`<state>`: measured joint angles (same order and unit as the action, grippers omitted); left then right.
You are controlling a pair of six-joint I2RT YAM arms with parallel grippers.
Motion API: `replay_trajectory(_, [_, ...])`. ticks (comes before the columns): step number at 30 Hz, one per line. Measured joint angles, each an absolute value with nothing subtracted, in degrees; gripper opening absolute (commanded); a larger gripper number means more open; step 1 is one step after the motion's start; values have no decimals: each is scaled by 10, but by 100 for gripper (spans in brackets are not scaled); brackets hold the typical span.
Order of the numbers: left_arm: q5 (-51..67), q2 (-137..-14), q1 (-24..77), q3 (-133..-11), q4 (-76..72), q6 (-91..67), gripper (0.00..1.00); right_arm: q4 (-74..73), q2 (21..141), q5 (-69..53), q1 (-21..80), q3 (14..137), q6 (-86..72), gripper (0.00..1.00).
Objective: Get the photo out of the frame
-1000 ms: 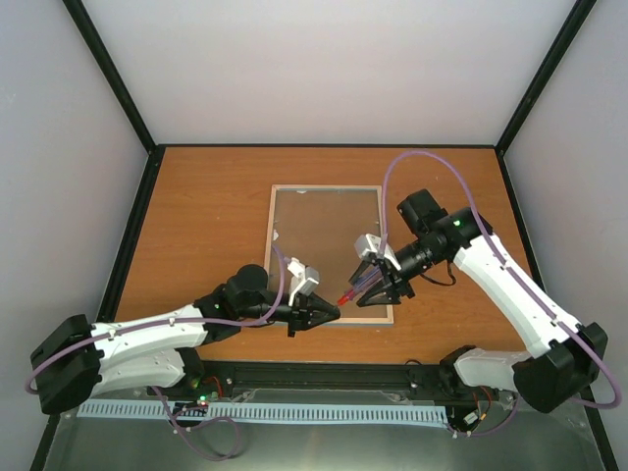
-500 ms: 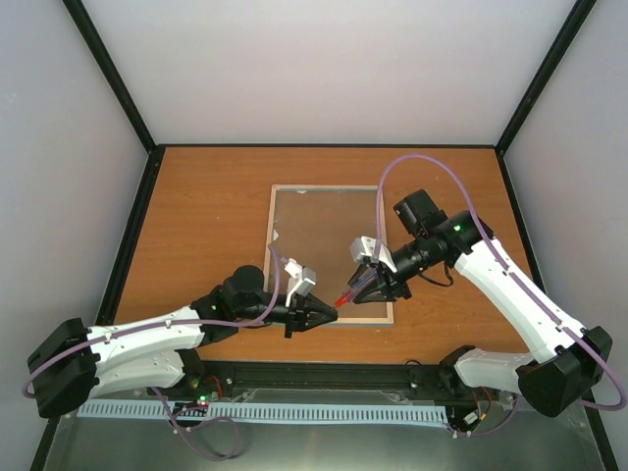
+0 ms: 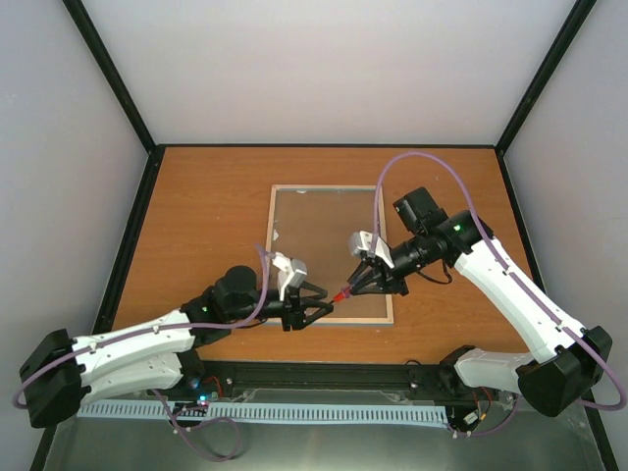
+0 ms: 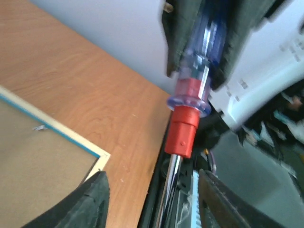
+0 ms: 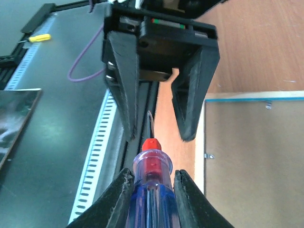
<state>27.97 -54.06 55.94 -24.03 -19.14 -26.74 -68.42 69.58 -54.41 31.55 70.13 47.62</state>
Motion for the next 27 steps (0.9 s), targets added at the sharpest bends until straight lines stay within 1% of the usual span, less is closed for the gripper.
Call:
replay_trajectory(2, [235,-521,558,-241,-165,-280,62,-667,696,-526,316,701,455,3])
replay_trajectory(4, [174,-499,557,-241,-127,-298,63,-643,696,-500,315,699,429,3])
replay_trajectory(7, [52,-474,557,-256,-29,-361,62,-604,697,-455,314,690,389,3])
replay_trajectory(10, [-70,-475,556,-281,95,-456,61,-562,705,-398,312,679,345,3])
replay_trajectory(13, [-126,-491,556,-284,175,-525,59,-528,719,-347,312,673,310,3])
replay_trajectory(15, [-146,-519,555,-284,212,-559,57,-500,735,-306,312,673,282,3])
replay_trajectory(19, [-170,-590,548,-284,253,-599,52,-471,750,-260,311,673,253,3])
replay_trajectory(22, [-167,-627,495,-283,250,-601,50,-456,752,-240,311,671,239,3])
replay_trajectory(27, [-154,-654,423,-282,210,-583,43,-443,750,-229,309,662,231,3])
